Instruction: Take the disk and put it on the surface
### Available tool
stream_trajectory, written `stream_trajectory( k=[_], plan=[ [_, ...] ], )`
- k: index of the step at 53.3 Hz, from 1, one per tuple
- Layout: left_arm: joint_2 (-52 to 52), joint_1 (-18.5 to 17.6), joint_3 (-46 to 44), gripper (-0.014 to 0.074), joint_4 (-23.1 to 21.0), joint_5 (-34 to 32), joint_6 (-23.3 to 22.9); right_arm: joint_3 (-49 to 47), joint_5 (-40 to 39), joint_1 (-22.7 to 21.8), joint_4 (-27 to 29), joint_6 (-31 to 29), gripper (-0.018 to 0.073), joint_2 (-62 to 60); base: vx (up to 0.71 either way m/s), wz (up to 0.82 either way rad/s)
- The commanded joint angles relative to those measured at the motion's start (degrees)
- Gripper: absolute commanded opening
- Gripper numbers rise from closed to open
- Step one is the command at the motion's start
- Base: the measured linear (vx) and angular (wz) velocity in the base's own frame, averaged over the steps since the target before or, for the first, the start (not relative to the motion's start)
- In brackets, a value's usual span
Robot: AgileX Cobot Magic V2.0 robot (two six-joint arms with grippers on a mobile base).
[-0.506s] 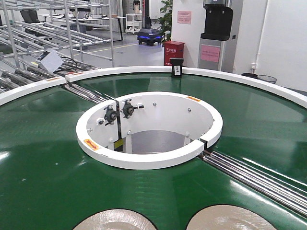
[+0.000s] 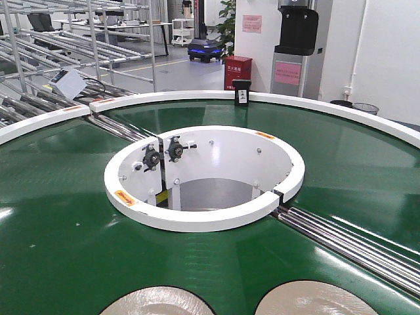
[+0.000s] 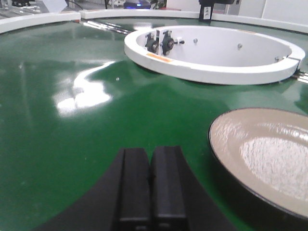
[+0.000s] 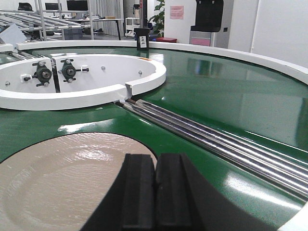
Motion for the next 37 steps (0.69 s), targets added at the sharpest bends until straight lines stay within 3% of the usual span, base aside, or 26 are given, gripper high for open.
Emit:
stream_trajectory(
  k=[1,17,19,20,26,30,37],
  plan=[
    [0.81,-0.09,-1.20,-0.0008,0.26,-8.51,-0.63,0.44,-4.71,-0.27,-0.66,-0.17,-0.0008,0.84,0.00,0.00],
    [0.81,-0.09,-1.28,-0.0008,0.26,-22.35,-0.63,0.44,-5.74,-0.27,-0.66,-0.17,-0.0008,0.83,0.00,0.00],
    [0.81,-0.09,-1.72,-0.0008,0.26,-23.97,-0.63,0.44,-7.08,-0.27,-0.66,-0.17,-0.0008,0.83,0.00,0.00],
    [0.81,-0.09,-4.84,0.0000,0.26,-25.42,-0.63,0.44,-14.81,-0.27,-0.66,-0.17,-0.0008,0.83,0.00,0.00],
    [0.94,-0.09,-11.28,0.0011,0.33,-19.58,-0.01,-1.95,-20.82,-0.27,1.49,3.08,-0.0008,1.09,0.00,0.00],
    [2.35,-0.09,-18.40,0.0022,0.33,-11.31,0.71,-8.67,-10.96,-0.27,4.48,4.37,-0.0008,3.23,0.00,0.00],
    [9.87,-0.09,-30.94,0.0045,0.33,1.55,3.08,-21.46,5.63,-0.27,2.99,4.17,-0.0008,10.74,0.00,0.00]
  ],
)
